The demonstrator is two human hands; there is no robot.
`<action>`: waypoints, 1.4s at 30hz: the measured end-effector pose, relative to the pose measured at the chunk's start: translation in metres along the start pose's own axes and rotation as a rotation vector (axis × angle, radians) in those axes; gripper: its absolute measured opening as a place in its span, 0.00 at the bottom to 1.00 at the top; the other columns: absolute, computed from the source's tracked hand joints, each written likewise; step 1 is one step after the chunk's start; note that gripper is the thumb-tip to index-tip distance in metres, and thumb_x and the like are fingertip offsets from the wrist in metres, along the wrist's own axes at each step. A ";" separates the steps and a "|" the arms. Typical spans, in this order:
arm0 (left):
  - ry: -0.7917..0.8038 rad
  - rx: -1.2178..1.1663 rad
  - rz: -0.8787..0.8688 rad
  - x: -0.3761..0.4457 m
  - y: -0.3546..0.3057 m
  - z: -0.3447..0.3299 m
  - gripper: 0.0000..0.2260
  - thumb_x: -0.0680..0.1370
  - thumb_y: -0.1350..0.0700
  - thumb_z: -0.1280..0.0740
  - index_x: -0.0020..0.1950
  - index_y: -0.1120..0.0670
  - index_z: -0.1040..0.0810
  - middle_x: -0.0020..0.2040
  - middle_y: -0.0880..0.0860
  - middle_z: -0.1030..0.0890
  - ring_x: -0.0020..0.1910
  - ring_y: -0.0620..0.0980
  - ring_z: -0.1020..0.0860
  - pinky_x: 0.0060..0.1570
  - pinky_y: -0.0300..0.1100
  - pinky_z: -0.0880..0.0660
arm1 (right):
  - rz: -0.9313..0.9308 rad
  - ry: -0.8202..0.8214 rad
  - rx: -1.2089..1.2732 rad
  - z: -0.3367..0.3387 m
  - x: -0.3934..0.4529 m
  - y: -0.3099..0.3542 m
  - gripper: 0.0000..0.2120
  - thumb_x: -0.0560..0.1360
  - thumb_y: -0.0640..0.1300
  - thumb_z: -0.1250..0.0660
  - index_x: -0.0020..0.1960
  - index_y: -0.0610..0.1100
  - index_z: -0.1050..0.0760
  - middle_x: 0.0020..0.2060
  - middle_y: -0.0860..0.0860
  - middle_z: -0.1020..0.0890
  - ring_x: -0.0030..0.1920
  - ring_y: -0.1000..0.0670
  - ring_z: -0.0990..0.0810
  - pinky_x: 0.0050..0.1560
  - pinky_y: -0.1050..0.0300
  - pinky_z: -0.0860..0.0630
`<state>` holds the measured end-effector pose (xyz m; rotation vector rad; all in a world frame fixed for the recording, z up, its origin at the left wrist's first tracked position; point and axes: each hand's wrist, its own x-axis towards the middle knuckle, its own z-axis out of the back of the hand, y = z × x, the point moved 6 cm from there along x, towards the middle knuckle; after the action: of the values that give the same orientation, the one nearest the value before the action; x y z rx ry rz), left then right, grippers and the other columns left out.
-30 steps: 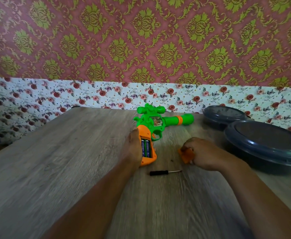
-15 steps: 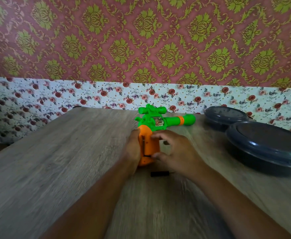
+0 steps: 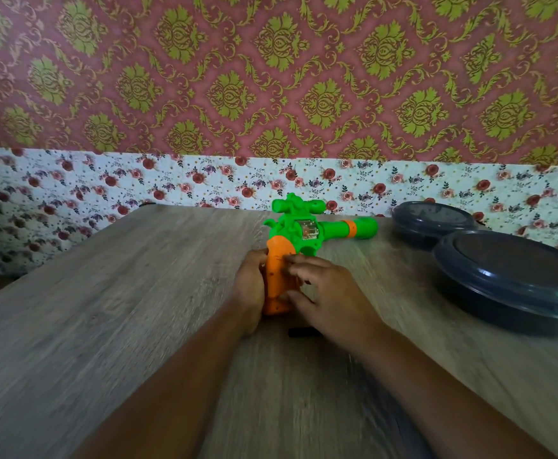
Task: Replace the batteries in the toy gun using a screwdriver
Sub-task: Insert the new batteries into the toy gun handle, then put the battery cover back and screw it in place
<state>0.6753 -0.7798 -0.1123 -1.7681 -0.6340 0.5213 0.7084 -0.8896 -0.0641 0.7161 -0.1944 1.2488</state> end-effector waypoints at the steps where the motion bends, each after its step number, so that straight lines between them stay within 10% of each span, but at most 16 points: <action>1: 0.013 0.003 -0.004 0.000 0.000 0.000 0.16 0.79 0.52 0.49 0.41 0.54 0.25 0.34 0.54 0.23 0.31 0.49 0.25 0.26 0.35 0.30 | -0.007 -0.018 0.003 0.001 -0.001 0.000 0.19 0.72 0.44 0.31 0.62 0.42 0.25 0.65 0.49 0.26 0.65 0.50 0.29 0.67 0.54 0.32; 15: 0.032 0.011 -0.038 0.000 -0.003 -0.003 0.13 0.81 0.56 0.48 0.45 0.56 0.25 0.33 0.53 0.20 0.31 0.46 0.22 0.32 0.38 0.26 | -0.071 -0.080 -0.026 0.010 0.001 -0.010 0.14 0.71 0.44 0.31 0.56 0.44 0.22 0.56 0.50 0.23 0.59 0.51 0.28 0.61 0.58 0.31; 24: 0.045 -0.054 0.013 0.003 -0.001 0.001 0.21 0.81 0.56 0.42 0.74 0.59 0.37 0.54 0.60 0.21 0.45 0.54 0.19 0.45 0.51 0.23 | -0.290 -0.212 0.020 0.052 -0.003 -0.039 0.05 0.73 0.39 0.32 0.48 0.43 0.19 0.44 0.52 0.19 0.40 0.60 0.26 0.39 0.74 0.35; 32: 0.031 -0.132 0.043 0.007 0.002 0.003 0.21 0.81 0.54 0.42 0.73 0.60 0.36 0.52 0.60 0.20 0.46 0.55 0.20 0.43 0.50 0.24 | -0.414 0.191 -0.070 0.032 -0.008 -0.054 0.04 0.69 0.39 0.28 0.44 0.44 0.17 0.40 0.50 0.17 0.34 0.63 0.28 0.28 0.79 0.35; 42: 0.082 -0.150 0.048 0.008 0.002 0.001 0.20 0.82 0.55 0.44 0.74 0.59 0.37 0.50 0.59 0.20 0.45 0.54 0.20 0.44 0.50 0.23 | -0.382 0.215 -0.149 0.015 -0.009 -0.055 0.04 0.68 0.38 0.28 0.42 0.45 0.17 0.41 0.49 0.18 0.41 0.53 0.22 0.37 0.66 0.30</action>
<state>0.6809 -0.7742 -0.1153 -1.9401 -0.5867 0.4407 0.7590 -0.9127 -0.0786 0.4590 0.0268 0.9250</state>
